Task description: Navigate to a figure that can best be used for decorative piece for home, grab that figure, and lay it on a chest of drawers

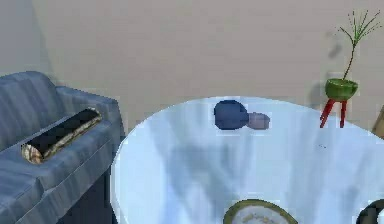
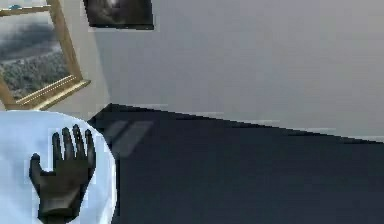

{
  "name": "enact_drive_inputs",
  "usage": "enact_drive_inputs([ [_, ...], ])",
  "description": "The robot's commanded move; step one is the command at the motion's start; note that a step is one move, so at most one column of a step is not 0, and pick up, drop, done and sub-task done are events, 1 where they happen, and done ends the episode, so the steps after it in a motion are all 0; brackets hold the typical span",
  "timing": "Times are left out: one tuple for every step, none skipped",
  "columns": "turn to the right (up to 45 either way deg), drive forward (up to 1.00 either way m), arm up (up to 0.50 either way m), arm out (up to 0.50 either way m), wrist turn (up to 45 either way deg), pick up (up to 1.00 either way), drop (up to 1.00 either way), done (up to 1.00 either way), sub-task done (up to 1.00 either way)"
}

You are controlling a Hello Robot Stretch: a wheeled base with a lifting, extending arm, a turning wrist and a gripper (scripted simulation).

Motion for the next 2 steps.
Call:
enact_drive_inputs([
  [-33.0, 0.0, 0.0, 0.0, 0.0, 0.0, 0.0, 0.0, 0.0],
  [0.0, 0.0, 0.5, 0.0, 0.0, 0.0, 0.0, 0.0, 0.0],
])
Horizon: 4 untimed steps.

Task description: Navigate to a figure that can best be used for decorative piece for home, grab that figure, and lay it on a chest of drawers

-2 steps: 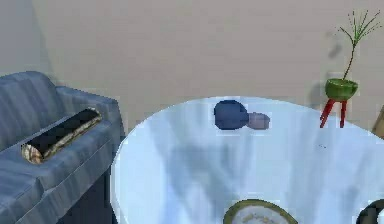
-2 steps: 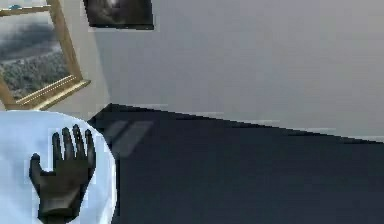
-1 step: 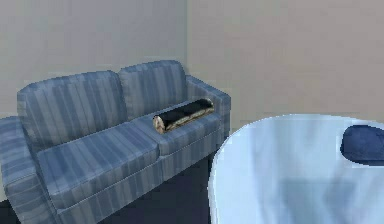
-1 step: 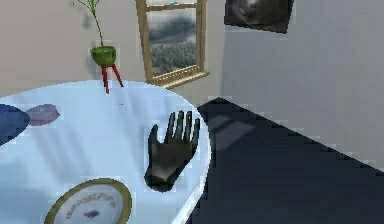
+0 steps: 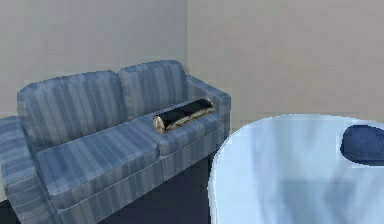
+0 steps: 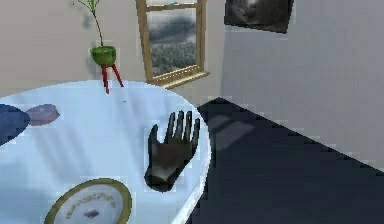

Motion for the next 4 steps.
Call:
enact_drive_inputs([
  [0.0, 0.0, 0.38, 0.0, 0.0, 0.0, 0.0, 0.0, 0.0],
  [0.0, 0.0, 0.0, 0.16, 0.0, 0.0, 0.0, 0.0, 0.0],
  [0.0, 0.0, 0.0, 0.0, 45.0, 0.0, 0.0, 0.0, 0.0],
  [0.0, 0.0, 0.0, 0.0, 45.0, 0.0, 0.0, 0.0, 0.0],
])
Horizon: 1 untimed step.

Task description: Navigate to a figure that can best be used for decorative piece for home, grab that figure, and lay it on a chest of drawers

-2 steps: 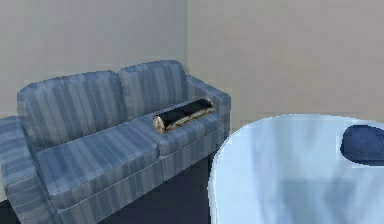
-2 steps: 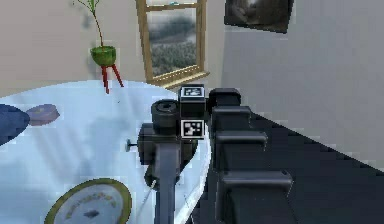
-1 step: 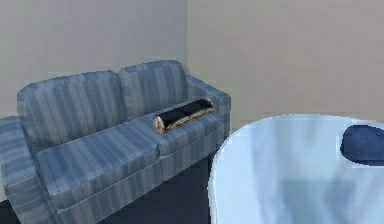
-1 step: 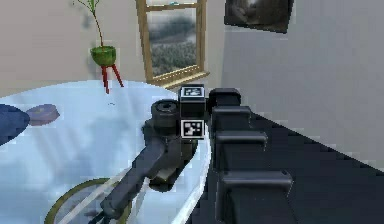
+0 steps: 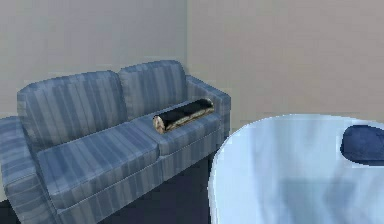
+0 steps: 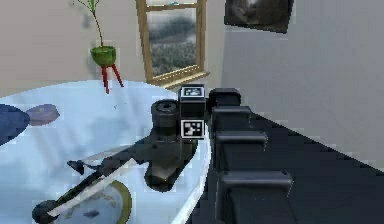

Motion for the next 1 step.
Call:
enact_drive_inputs([
  [0.0, 0.0, 0.0, 0.0, 45.0, 0.0, 0.0, 0.0, 0.0],
])
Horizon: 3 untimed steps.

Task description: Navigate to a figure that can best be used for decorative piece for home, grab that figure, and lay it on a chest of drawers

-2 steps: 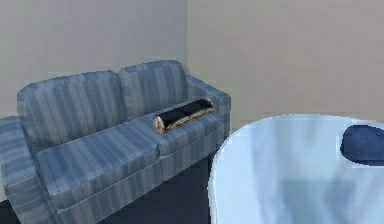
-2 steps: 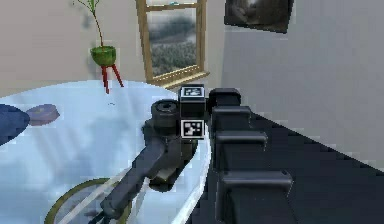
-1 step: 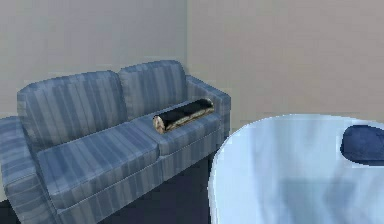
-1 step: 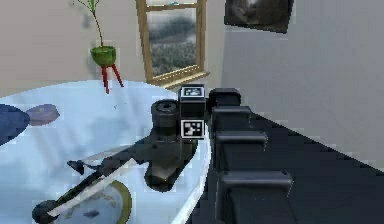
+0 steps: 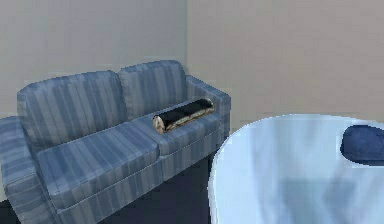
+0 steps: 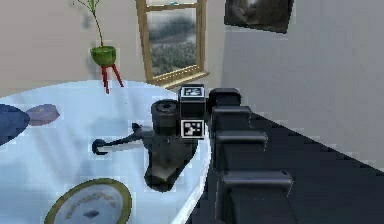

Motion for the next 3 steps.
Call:
enact_drive_inputs([
  [0.0, 0.0, 0.0, 0.0, 36.0, 0.0, 0.0, 0.0, 0.0],
  [0.0, 0.0, -0.28, 0.0, 0.0, 0.0, 0.0, 0.0, 0.0],
  [0.0, 0.0, 0.0, 0.0, 0.0, 1.0, 0.0, 0.0, 0.0],
])
